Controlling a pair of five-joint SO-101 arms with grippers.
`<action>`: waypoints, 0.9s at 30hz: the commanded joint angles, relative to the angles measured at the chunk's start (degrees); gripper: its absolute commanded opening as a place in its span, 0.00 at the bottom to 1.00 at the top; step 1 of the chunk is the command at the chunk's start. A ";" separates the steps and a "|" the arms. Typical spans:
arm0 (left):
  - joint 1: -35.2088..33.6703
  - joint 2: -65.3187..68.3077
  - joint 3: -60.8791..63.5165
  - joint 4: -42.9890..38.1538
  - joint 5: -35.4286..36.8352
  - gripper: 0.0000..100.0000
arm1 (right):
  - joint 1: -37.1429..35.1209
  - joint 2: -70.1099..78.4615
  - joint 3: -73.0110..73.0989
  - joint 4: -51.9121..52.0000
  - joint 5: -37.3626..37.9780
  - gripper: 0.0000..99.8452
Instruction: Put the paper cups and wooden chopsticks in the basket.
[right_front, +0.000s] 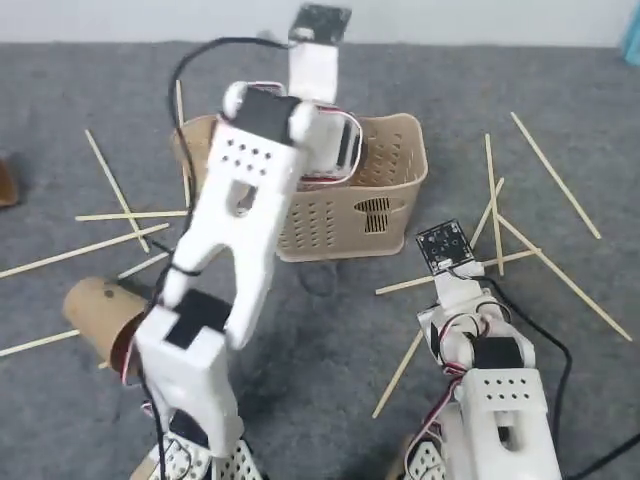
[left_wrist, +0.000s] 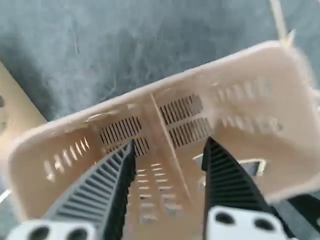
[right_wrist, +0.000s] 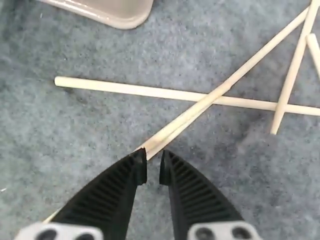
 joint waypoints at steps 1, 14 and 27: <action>0.18 3.52 -2.15 0.53 0.70 0.21 | 0.22 -1.71 -0.44 -0.75 -0.18 0.06; 0.53 4.92 0.04 1.85 0.18 0.01 | 0.22 -1.71 -0.44 -0.84 -0.18 0.06; 2.64 -8.70 16.75 1.93 -5.89 0.01 | 0.22 -1.45 -0.53 -1.27 -0.18 0.06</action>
